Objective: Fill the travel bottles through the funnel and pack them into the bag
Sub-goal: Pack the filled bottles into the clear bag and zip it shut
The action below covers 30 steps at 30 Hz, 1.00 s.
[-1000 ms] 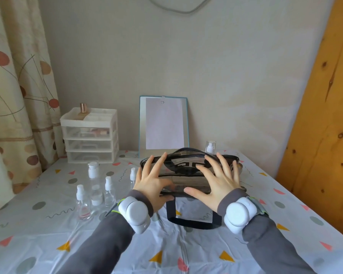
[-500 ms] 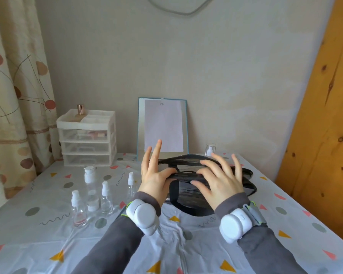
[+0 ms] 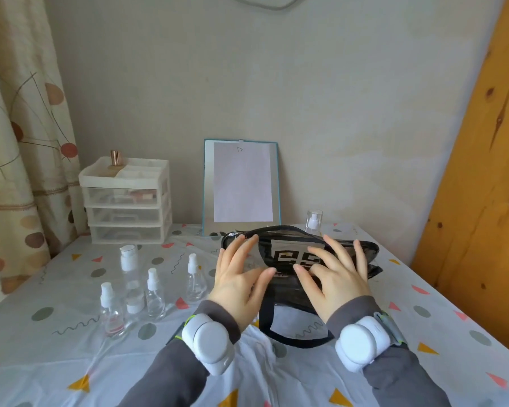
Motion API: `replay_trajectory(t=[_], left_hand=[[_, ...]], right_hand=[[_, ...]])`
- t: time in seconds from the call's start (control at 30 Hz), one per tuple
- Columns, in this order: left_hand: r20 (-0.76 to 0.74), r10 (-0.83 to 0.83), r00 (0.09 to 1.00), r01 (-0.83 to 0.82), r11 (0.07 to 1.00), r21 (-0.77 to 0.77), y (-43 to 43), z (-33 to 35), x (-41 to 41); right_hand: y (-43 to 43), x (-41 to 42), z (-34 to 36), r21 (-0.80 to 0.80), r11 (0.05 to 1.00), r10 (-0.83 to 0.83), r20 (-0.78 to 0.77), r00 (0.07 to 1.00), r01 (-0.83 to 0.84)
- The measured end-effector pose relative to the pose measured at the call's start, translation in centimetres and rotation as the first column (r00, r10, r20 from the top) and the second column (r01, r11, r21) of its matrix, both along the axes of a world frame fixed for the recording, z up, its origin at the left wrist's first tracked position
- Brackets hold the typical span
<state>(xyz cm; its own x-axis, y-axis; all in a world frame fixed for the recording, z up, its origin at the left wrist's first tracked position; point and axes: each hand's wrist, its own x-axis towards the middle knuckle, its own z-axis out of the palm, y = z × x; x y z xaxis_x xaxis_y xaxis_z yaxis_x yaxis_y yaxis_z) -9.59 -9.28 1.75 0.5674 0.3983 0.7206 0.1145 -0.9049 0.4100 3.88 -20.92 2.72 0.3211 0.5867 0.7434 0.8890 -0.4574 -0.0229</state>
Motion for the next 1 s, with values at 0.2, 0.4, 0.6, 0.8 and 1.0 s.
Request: replay_trajectory(t=[0.2,0.4,0.6,0.8,1.0], left_hand=[[-0.279,0.167,0.946,-0.164,0.986,0.035,0.4,-1.2,-0.6],[-0.345,0.132,0.929,-0.124,0.991,0.046,0.8,-1.6,-1.1],[-0.409,0.122,0.904,-0.107,0.992,0.059,1.5,-2.5,-1.5],[-0.418,0.112,0.901,-0.096,0.994,0.059,1.1,-3.0,-1.9],[-0.334,0.090,0.938,-0.069,0.995,0.072,0.5,-3.9,-3.0]], right_hand=[[-1.5,0.3,-0.4,-0.107,0.993,-0.048,-0.079,0.996,0.039],[-2.2,0.6,-0.6,-0.125,0.989,-0.087,-0.100,0.991,0.074],[-1.5,-0.4,-1.2,-0.220,0.973,-0.100,-0.133,0.986,0.069],[-1.8,-1.7,-1.2,-0.286,0.952,-0.162,-0.185,0.969,0.105],[-2.3,-2.6,-1.5,-0.269,0.960,-0.134,-0.212,0.968,0.074]])
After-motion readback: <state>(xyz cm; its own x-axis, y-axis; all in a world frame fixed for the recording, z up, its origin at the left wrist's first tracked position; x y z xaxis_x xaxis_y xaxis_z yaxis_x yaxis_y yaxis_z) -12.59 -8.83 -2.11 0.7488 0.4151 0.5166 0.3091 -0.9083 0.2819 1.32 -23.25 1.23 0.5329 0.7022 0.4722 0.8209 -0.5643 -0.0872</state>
